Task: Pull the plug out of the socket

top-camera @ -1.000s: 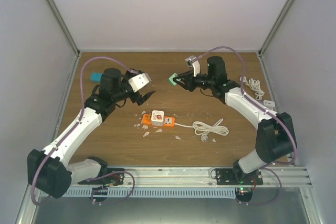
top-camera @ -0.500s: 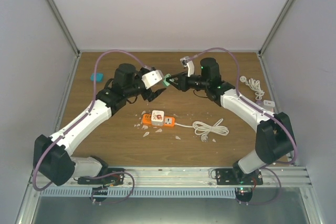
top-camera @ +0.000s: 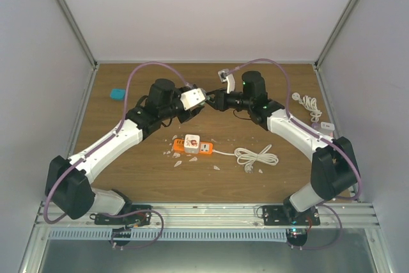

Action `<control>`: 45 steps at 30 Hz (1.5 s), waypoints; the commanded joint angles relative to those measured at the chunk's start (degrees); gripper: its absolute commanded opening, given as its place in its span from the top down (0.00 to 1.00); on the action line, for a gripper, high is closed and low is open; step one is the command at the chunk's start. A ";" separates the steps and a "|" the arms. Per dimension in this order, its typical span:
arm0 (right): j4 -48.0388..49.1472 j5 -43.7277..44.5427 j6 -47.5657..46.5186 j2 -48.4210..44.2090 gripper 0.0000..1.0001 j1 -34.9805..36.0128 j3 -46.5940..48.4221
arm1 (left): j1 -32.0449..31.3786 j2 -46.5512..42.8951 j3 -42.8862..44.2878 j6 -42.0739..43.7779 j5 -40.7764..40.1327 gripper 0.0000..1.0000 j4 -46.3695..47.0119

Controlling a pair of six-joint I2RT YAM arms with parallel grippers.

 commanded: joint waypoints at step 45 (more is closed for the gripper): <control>-6.49 -2.39 -26.66 -4.48 0.00 -1.53 0.34 | 16.38 -4.05 -6.51 -0.53 2.99 0.66 -6.85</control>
